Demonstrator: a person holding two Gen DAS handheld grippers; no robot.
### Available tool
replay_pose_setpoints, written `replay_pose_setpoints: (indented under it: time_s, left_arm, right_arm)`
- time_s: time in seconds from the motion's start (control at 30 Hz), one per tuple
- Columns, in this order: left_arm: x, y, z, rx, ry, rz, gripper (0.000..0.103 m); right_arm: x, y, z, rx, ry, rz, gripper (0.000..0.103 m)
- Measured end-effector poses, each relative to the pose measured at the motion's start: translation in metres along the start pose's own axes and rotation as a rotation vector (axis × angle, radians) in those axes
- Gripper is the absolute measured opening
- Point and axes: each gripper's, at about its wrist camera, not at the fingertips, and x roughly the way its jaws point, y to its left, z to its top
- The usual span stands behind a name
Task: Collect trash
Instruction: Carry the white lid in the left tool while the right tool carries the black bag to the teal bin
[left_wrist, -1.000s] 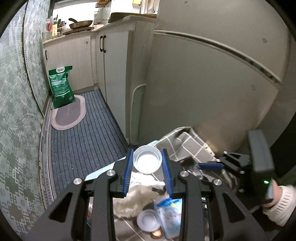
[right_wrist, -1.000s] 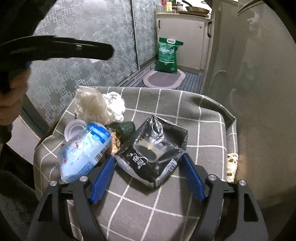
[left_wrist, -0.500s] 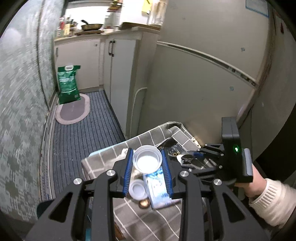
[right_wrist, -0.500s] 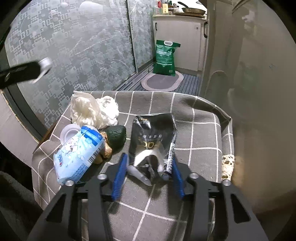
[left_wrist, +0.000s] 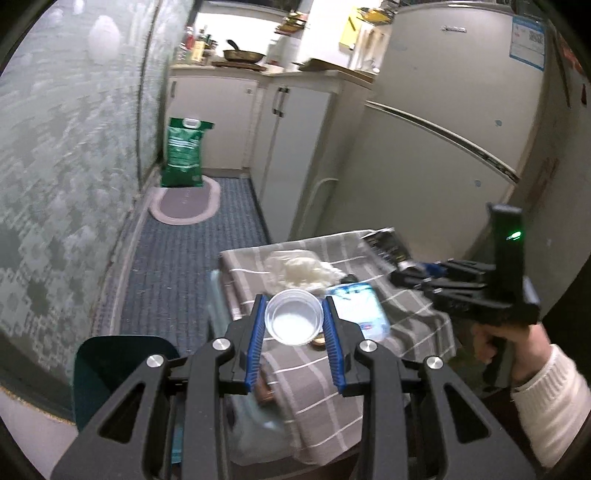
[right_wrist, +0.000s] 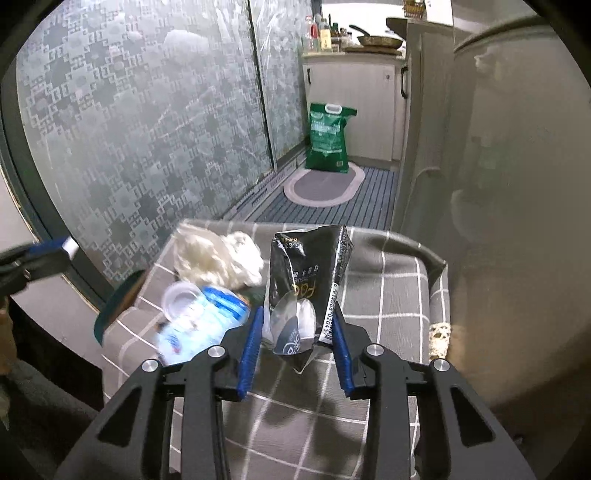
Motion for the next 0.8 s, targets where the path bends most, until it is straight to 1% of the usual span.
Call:
replay_pose_setpoints:
  time_s: [0.1, 0.3, 0.43, 0.63, 0.8]
  left_arm:
    - [-0.006, 0.011, -0.006, -0.007, -0.017, 0.049, 0.033]
    - [-0.018, 0.038, -0.016, -0.025, -0.021, 0.092, 0.033]
    - [-0.025, 0.057, -0.027, -0.017, -0.034, 0.164, 0.033]
    - [-0.033, 0.087, -0.042, -0.047, -0.019, 0.184, 0.033]
    - [-0.036, 0.114, -0.054, -0.079, -0.003, 0.217, 0.033]
  right_arm:
    - [-0.006, 0.015, 0.007, -0.016, -0.015, 0.009, 0.036]
    - [-0.005, 0.055, 0.018, -0.066, -0.030, 0.039, 0.036]
    - [0.002, 0.083, 0.024, -0.108, -0.018, 0.061, 0.036]
    - [0.011, 0.124, 0.033, -0.161, -0.010, 0.104, 0.036]
    - [0.019, 0.162, 0.036, -0.215, 0.002, 0.152, 0.037]
